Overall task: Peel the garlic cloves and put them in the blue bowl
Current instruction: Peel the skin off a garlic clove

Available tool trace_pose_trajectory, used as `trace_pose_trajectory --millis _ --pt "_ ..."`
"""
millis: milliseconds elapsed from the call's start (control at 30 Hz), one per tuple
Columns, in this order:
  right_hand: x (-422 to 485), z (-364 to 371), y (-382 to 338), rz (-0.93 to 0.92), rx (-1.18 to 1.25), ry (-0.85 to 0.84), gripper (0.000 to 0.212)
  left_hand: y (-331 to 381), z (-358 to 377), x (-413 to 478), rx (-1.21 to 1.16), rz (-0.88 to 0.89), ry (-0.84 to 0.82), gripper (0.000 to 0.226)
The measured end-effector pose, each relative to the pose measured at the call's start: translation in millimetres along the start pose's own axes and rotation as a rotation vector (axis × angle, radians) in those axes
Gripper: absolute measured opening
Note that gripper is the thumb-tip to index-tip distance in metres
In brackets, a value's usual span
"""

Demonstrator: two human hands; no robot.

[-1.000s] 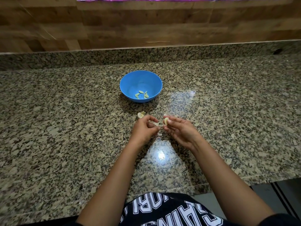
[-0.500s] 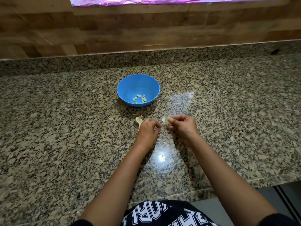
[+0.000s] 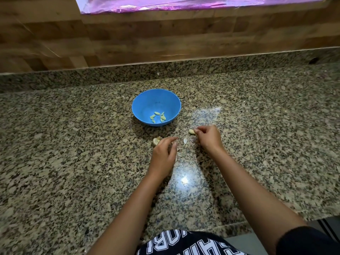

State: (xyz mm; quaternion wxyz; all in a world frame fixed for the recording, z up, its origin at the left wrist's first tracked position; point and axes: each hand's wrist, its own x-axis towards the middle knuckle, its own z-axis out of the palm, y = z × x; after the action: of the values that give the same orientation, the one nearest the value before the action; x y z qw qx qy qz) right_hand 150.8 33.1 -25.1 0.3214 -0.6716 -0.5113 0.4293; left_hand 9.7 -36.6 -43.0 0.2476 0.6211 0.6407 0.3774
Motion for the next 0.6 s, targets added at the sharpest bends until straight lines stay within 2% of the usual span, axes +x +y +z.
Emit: trace_pose_trajectory --millis 100,233,333,400,467,600 --pt "-22 0 7 -0.202 -0.169 -0.023 0.032 -1 -3 -8 -0.059 0.006 0.04 0.03" --pt "-28 13 4 -0.372 -0.476 -0.318 0.04 0 -5 -21 -0.061 -0.028 0.049 0.032" --pt "-30 21 5 -0.442 -0.715 -0.433 0.043 -1 -7 -32 -0.085 -0.051 0.066 0.033" --pt "-36 24 13 -0.49 -0.735 -0.448 0.038 -4 -7 -37 -0.08 -0.064 0.085 0.033" --pt "-49 23 20 -0.496 -0.647 -0.399 0.027 -7 -8 -42 -0.071 -0.067 0.09 0.033" --pt "-69 15 27 -0.603 -0.689 -0.292 0.024 -9 -10 -51 -0.05 -0.043 0.015 0.045"
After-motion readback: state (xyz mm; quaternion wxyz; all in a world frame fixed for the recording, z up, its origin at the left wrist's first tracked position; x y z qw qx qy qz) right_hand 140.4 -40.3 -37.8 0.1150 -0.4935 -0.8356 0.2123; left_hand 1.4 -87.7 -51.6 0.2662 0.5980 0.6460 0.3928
